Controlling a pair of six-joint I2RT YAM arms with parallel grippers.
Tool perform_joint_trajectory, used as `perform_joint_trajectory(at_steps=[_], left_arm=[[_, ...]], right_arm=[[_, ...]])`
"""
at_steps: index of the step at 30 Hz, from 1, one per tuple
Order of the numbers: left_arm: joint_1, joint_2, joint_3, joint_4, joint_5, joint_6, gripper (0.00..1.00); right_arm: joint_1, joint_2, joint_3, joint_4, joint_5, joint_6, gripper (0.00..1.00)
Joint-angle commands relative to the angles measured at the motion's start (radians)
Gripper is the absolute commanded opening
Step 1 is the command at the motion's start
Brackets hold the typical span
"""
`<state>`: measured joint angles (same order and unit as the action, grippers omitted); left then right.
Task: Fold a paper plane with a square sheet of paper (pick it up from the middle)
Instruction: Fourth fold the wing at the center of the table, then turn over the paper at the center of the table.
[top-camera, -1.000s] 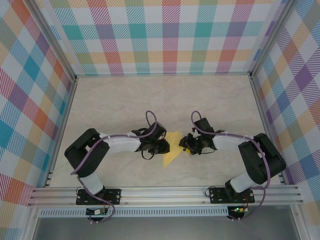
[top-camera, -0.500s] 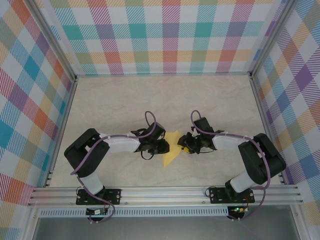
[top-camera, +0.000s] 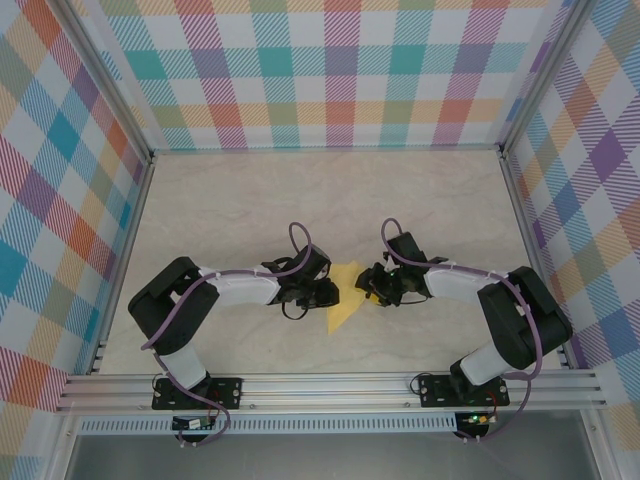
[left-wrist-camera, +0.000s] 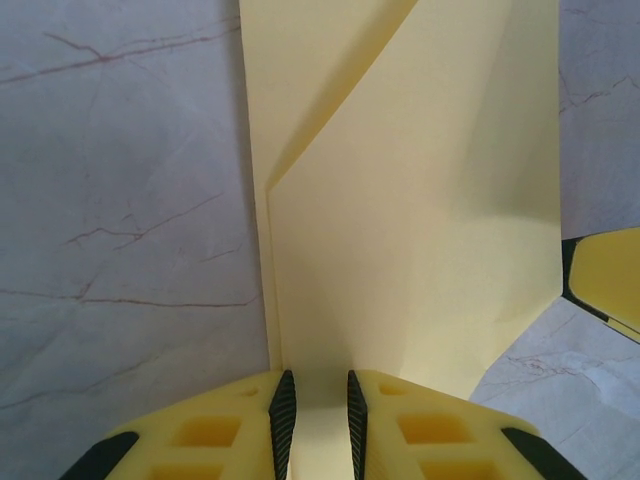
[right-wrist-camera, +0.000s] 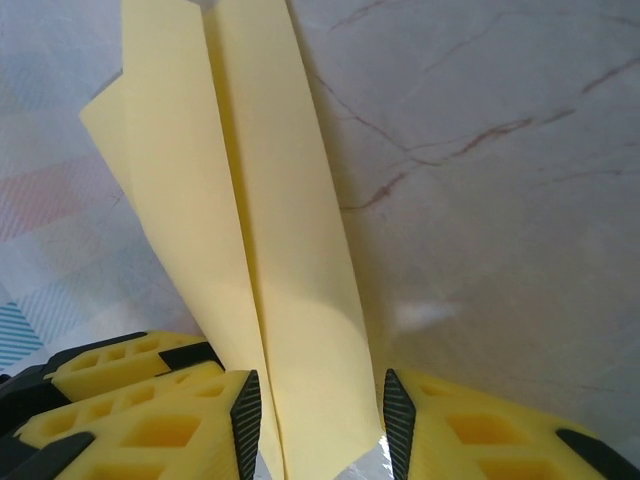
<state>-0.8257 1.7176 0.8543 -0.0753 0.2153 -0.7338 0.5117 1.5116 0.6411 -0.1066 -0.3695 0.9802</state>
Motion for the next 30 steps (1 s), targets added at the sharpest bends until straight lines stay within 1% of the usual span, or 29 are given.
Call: perform_joint_trajectory(at_steps=[1,4,10,13,15,16,18,20,23,30], left_arm=[[0.008,0.013,-0.031,-0.044,-0.025,-0.021,0.24],[0.011,0.016,-0.037,-0.044,-0.027,-0.029,0.24],[0.012,0.020,-0.040,-0.041,-0.018,-0.029,0.24],[0.012,0.017,-0.043,-0.039,-0.018,-0.033,0.24],[0.011,0.017,-0.043,-0.040,-0.018,-0.033,0.24],[0.013,0.018,-0.043,-0.040,-0.018,-0.032,0.24],[0.011,0.018,-0.043,-0.043,-0.019,-0.031,0.24],[0.012,0.013,-0.046,-0.044,-0.021,-0.032,0.24],[0.012,0.010,-0.049,-0.035,-0.018,-0.033,0.24],[0.023,0.003,-0.064,0.005,0.011,-0.053,0.23]], right_arm=[[0.008,-0.043,-0.025,-0.041,0.019,0.004,0.40],[0.011,-0.049,-0.045,-0.020,0.005,0.009,0.41],[0.019,-0.004,-0.033,0.030,-0.025,0.022,0.41],[0.027,0.008,-0.035,0.081,-0.042,0.030,0.40],[0.028,0.025,-0.023,0.080,-0.049,0.032,0.39],[0.030,0.030,-0.022,0.090,-0.046,0.033,0.38],[0.033,0.004,-0.053,0.140,-0.023,0.056,0.38],[0.034,-0.022,-0.057,0.146,-0.008,0.059,0.38],[0.033,-0.032,-0.054,0.170,-0.017,0.062,0.38],[0.033,0.010,-0.053,0.210,-0.026,0.070,0.39]])
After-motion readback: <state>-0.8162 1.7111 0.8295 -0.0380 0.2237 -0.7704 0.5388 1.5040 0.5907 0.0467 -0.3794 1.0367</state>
